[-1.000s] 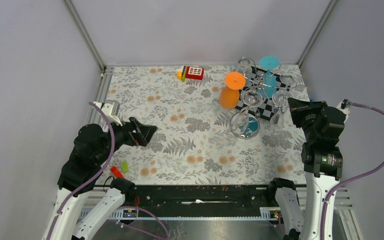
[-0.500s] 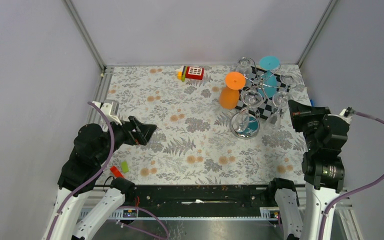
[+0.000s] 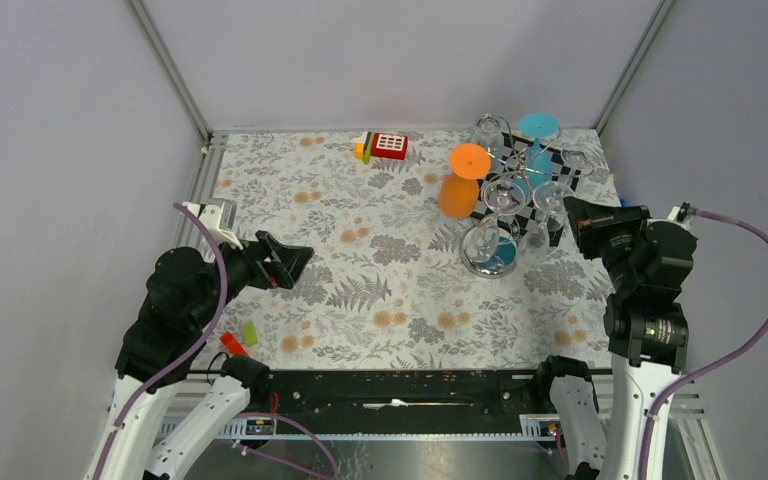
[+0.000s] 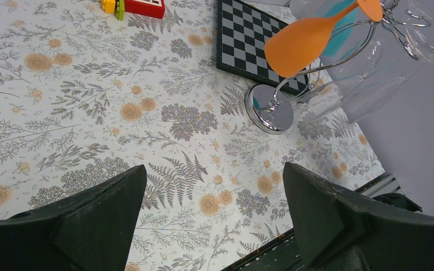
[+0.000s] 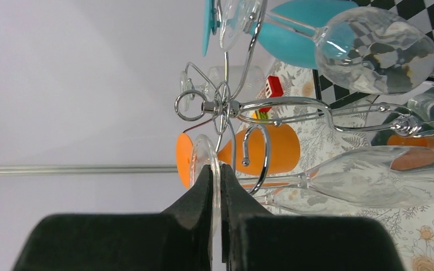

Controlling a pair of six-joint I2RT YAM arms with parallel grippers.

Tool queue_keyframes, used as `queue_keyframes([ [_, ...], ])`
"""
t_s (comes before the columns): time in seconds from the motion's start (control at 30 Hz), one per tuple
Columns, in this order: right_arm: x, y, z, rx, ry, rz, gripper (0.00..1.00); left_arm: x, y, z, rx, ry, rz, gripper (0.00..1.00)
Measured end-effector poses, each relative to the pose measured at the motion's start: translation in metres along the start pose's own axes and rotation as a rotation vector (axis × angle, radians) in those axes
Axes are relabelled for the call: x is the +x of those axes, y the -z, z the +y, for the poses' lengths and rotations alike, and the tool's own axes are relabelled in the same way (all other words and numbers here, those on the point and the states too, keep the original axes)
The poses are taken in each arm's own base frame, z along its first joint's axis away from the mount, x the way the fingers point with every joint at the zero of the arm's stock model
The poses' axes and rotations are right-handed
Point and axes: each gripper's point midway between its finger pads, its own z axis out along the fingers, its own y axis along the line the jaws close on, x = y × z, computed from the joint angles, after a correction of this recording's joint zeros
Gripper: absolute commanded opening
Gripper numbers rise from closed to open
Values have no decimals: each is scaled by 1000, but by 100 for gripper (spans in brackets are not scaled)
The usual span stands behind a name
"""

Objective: Take the wine glass off the wine glass rack

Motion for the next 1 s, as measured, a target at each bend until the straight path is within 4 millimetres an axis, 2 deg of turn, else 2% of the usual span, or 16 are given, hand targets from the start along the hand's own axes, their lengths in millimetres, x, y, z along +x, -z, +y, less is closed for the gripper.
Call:
queue_keyframes([
  [0.27,3,-20,6,-25,-6,42,0,0,0,0,0,0,0,99],
  [0.67,-16,-45,9,21,73,-10,0,0,-1,1,-4,1,2,99],
  [0.8,-26,-43,6,56,102,-58,0,2,-2,0,1,2,12,99],
  [1.0,-46,-26,12,68,146,-172,0,4,-5,-2,10,4,34,99],
])
